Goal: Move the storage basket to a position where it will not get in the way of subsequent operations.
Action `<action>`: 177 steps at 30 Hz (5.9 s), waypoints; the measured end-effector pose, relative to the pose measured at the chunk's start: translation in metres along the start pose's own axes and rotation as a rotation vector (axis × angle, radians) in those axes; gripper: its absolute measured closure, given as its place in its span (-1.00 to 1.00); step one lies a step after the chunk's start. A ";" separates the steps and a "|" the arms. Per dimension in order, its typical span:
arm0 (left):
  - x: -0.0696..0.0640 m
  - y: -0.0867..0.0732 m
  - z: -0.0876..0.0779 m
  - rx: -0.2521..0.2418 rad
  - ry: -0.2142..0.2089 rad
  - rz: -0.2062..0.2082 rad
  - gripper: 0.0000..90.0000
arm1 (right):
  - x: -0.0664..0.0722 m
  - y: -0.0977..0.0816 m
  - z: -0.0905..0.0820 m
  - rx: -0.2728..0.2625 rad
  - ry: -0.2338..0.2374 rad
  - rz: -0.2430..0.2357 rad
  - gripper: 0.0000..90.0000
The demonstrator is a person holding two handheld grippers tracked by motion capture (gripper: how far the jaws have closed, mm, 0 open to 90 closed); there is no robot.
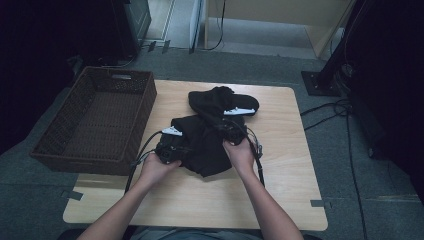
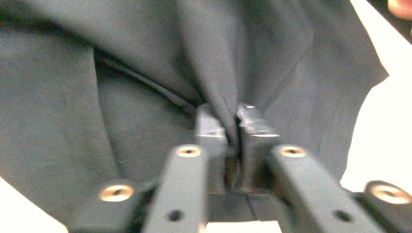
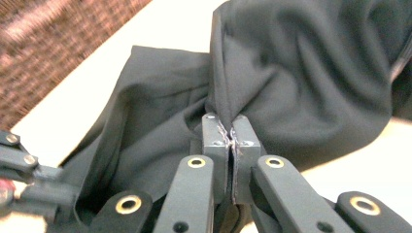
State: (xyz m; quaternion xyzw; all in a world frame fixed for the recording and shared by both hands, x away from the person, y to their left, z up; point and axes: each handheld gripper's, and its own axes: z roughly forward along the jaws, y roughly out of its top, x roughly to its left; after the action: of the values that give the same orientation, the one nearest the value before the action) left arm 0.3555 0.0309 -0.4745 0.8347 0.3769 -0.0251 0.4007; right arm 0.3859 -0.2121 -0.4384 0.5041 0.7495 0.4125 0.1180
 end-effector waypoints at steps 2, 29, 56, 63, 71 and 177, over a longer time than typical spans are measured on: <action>-0.002 0.003 -0.005 -0.026 -0.016 0.001 0.34 | 0.000 0.014 -0.017 -0.023 -0.006 -0.017 0.96; 0.016 0.010 -0.014 -0.078 0.070 -0.047 -0.04 | 0.018 0.035 0.051 0.133 0.023 -0.090 0.31; 0.027 0.055 0.055 0.093 0.130 0.007 0.17 | -0.068 -0.034 -0.004 0.034 -0.010 0.093 -0.11; 0.040 0.044 0.054 0.053 0.125 -0.034 0.77 | -0.052 -0.040 0.024 0.039 0.023 0.113 -0.16; 0.038 0.040 0.057 0.048 0.061 -0.062 1.00 | -0.031 -0.046 0.039 0.043 0.074 0.091 -0.07; 0.020 -0.006 0.020 0.052 0.093 0.028 0.22 | -0.077 -0.015 0.033 0.098 -0.157 0.131 0.93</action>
State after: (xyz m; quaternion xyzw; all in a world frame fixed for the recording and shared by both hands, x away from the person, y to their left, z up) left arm 0.3713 0.0315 -0.4984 0.8504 0.3824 0.0097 0.3613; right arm 0.4315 -0.2639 -0.4883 0.5879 0.7227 0.3415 0.1241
